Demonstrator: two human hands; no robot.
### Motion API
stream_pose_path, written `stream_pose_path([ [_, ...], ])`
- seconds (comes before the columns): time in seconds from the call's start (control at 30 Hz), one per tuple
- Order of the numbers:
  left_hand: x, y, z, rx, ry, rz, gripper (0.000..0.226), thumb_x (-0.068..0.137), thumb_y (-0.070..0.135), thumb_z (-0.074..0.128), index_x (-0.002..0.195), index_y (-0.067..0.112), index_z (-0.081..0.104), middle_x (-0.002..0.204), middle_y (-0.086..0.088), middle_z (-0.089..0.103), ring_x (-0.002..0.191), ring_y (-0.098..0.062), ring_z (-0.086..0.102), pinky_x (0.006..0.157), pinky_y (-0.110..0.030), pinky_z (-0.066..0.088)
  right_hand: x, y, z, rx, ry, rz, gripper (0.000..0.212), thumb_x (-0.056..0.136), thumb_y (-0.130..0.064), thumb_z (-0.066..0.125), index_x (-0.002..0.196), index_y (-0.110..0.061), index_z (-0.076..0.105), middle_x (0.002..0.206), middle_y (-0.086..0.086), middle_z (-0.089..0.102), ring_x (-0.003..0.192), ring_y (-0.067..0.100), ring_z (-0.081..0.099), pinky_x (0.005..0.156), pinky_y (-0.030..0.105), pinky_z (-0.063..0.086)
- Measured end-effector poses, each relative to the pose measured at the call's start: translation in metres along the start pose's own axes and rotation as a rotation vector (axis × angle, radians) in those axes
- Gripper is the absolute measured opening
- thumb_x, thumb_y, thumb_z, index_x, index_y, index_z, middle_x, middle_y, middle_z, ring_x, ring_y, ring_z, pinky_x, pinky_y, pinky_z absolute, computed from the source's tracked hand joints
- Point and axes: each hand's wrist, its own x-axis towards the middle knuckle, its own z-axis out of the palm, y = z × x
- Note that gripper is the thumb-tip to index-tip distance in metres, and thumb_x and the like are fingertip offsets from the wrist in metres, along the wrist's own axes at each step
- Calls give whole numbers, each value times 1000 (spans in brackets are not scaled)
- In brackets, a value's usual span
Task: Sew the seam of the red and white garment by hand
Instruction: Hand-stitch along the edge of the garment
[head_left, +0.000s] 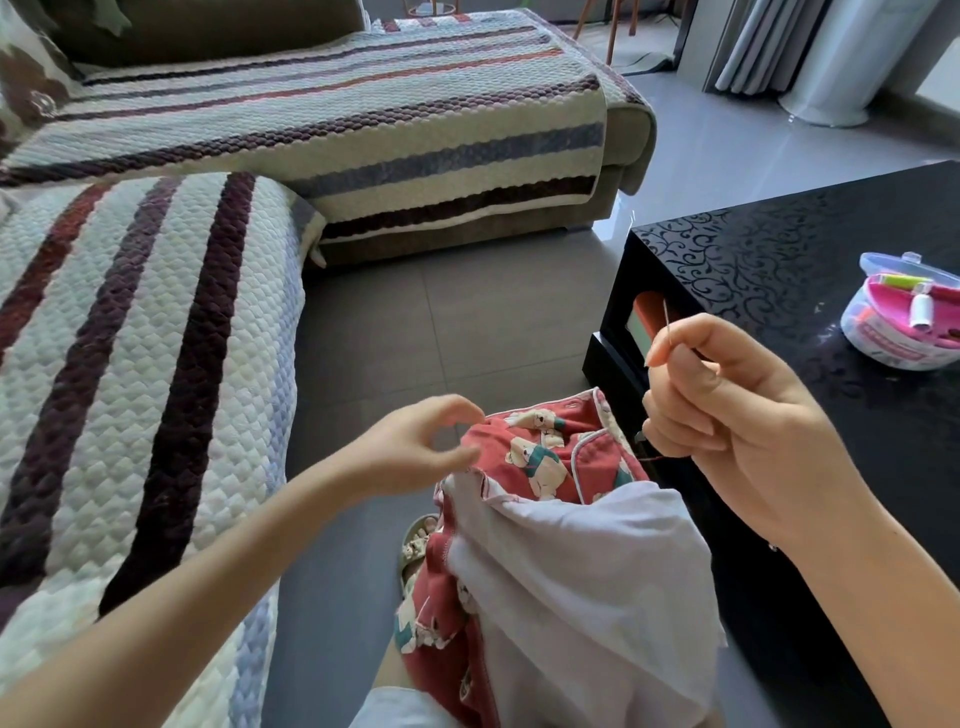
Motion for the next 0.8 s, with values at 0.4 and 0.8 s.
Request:
stream_pose_path([
  [0.4,16,-25,12,-61,50,-224,51,65,58,48,90,18,67,104,-3,65,103,-21,59,91,-36,44,-2,14,9,-22,14,103,28,78,-36,70,83,-10,61,54,-3,29,47,10,24,46,17,29],
  [0.8,26,-17,15,35,85,-330,46,60,60,63,51,15,63,49,2,37,47,-13,34,52,-26,29,1,19,12,-44,-1,113,31,76,-40,73,84,-12,63,54,-5,32,47,9,27,47,16,30],
])
